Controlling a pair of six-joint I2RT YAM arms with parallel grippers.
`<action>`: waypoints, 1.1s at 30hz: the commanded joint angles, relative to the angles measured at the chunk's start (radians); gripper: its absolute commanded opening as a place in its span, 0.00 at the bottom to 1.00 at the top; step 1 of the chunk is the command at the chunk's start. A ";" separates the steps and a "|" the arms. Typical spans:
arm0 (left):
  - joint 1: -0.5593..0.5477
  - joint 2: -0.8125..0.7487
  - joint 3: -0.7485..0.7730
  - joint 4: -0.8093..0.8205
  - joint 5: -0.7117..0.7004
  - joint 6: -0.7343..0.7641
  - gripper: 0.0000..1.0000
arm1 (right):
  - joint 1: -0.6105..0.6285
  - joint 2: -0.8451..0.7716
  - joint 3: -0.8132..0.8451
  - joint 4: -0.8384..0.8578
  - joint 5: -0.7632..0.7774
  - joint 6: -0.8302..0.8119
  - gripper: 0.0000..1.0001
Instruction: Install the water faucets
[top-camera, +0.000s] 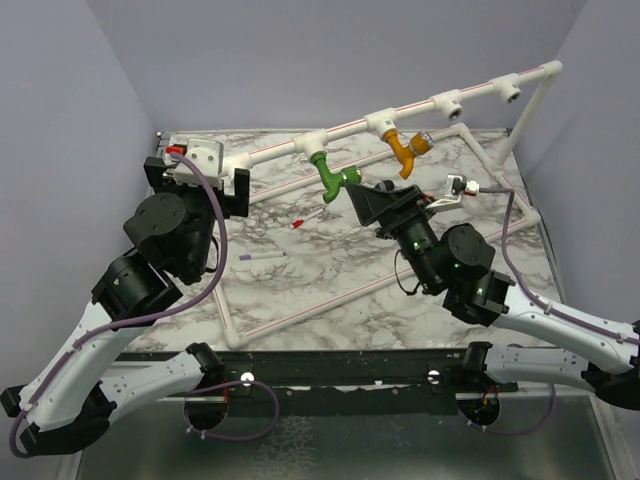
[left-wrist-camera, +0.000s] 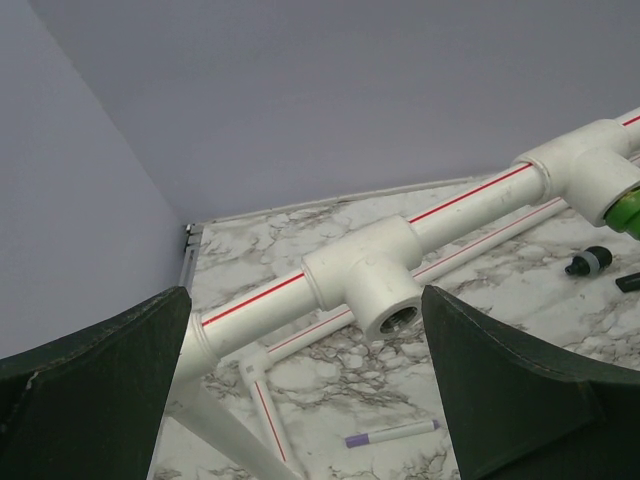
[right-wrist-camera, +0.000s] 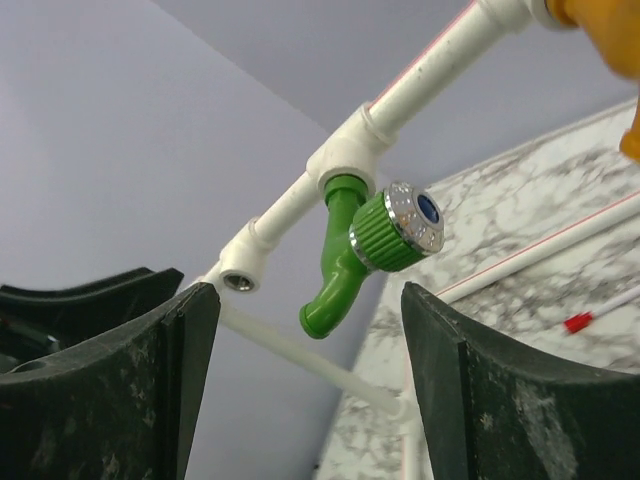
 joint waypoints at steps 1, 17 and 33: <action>-0.007 0.015 0.024 -0.016 -0.002 -0.008 0.99 | 0.004 -0.032 0.030 -0.025 -0.084 -0.430 0.78; -0.007 0.027 0.039 -0.017 -0.032 -0.012 0.99 | 0.005 -0.061 0.108 -0.212 -0.516 -1.615 0.85; -0.006 0.043 0.041 -0.017 -0.041 -0.009 0.99 | 0.005 0.126 0.157 -0.211 -0.377 -2.210 0.86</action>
